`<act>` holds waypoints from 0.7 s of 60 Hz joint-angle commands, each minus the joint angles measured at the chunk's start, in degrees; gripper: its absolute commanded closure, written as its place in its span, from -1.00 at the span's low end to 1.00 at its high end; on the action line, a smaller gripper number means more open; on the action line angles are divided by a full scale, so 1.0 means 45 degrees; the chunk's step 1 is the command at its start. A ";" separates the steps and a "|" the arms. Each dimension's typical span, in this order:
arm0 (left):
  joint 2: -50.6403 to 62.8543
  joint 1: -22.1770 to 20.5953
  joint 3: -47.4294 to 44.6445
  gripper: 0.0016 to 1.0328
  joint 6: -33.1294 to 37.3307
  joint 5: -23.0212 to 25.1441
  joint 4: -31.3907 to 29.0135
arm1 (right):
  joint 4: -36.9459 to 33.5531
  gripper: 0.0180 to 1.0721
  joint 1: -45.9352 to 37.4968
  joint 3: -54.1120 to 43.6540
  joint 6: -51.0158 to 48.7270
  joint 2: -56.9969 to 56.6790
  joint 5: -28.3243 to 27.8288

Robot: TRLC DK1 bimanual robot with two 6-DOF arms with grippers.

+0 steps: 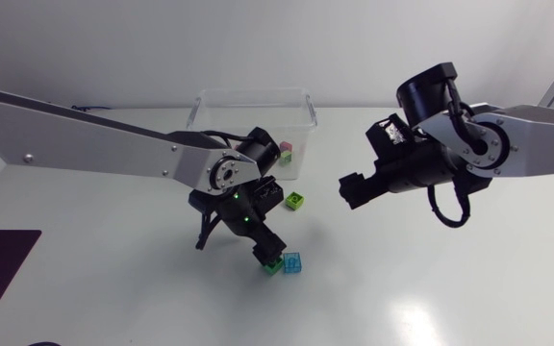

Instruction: Place the duplo bricks in the container

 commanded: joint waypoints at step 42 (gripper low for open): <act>0.0942 -0.0712 0.0599 -0.88 -0.0447 0.0383 -0.1082 | 0.0348 -0.91 -0.0389 -0.0715 -0.0273 -0.0331 -0.0279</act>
